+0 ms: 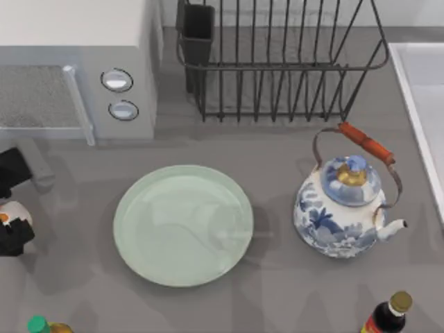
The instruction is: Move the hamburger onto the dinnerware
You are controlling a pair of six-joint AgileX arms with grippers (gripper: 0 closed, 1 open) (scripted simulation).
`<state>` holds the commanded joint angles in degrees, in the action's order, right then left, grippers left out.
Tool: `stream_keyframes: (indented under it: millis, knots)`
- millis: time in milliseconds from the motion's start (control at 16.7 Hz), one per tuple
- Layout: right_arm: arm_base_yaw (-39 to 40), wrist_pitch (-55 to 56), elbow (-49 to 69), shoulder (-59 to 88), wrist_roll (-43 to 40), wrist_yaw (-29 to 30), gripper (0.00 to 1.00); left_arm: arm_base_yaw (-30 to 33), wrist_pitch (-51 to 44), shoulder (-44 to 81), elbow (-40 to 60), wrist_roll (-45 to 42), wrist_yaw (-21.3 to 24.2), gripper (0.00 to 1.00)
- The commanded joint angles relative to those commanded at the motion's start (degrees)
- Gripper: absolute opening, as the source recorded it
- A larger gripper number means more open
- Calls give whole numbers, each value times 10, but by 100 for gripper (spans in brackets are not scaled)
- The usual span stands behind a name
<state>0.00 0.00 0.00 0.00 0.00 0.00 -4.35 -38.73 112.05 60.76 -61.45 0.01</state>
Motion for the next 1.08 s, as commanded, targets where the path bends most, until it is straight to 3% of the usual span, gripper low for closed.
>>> stream_keyframes:
  millis: [60,840,1080]
  knots:
    - [0,0,0,0,0,0,100,0,0,0,0,0,0,100]
    - [0,0,0,0,0,0,100,0,0,0,0,0,0,2]
    - [0,0,0,0,0,0,100,0,0,0,0,0,0,0]
